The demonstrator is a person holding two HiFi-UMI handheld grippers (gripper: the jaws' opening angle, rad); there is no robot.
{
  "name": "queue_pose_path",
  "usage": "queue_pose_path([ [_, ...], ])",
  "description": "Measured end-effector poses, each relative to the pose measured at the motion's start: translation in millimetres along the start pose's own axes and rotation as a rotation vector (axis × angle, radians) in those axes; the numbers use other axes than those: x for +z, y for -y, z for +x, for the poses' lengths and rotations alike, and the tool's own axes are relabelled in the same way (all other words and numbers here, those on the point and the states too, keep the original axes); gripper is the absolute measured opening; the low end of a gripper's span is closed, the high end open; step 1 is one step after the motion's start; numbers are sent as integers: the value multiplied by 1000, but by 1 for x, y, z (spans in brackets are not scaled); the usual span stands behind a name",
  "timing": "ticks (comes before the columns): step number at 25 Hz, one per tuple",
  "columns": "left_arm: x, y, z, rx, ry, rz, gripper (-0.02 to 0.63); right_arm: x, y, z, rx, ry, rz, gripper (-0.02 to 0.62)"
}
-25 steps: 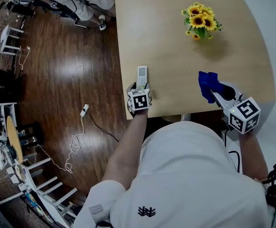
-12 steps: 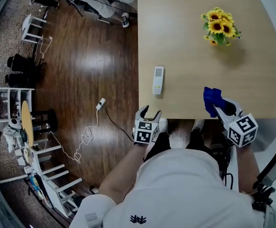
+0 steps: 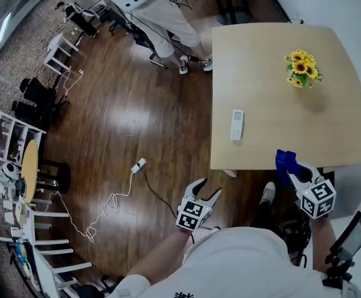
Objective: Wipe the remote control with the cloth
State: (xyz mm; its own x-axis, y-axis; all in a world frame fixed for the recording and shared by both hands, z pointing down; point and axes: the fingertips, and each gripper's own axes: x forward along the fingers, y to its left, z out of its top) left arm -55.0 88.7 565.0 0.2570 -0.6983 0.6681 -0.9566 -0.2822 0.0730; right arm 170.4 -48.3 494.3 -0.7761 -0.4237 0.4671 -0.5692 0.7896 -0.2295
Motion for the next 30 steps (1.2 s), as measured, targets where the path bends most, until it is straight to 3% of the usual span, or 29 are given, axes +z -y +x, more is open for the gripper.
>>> queue_pose_path([
  [5, -34, 16, -50, -113, 139, -32, 273, -36, -56, -21, -106, 28, 56, 83],
  [8, -59, 16, -113, -146, 183, -54, 273, -56, -130, -35, -104, 2, 78, 83],
  [11, -76, 7, -158, -138, 218, -34, 273, -54, -177, -41, -91, -15, 21, 84],
  [16, -68, -3, -175, -125, 268, -18, 273, -25, -197, -49, -88, 45, -73, 83],
  [21, -35, 3, -198, -153, 350, -65, 268, -13, -216, -58, -79, 82, -101, 84],
  [25, -30, 3, -202, -155, 365, -20, 268, -13, -216, -57, -72, 76, -123, 84],
  [30, -32, -9, -214, -134, 373, -35, 268, 5, -223, -60, -74, 99, -182, 83],
])
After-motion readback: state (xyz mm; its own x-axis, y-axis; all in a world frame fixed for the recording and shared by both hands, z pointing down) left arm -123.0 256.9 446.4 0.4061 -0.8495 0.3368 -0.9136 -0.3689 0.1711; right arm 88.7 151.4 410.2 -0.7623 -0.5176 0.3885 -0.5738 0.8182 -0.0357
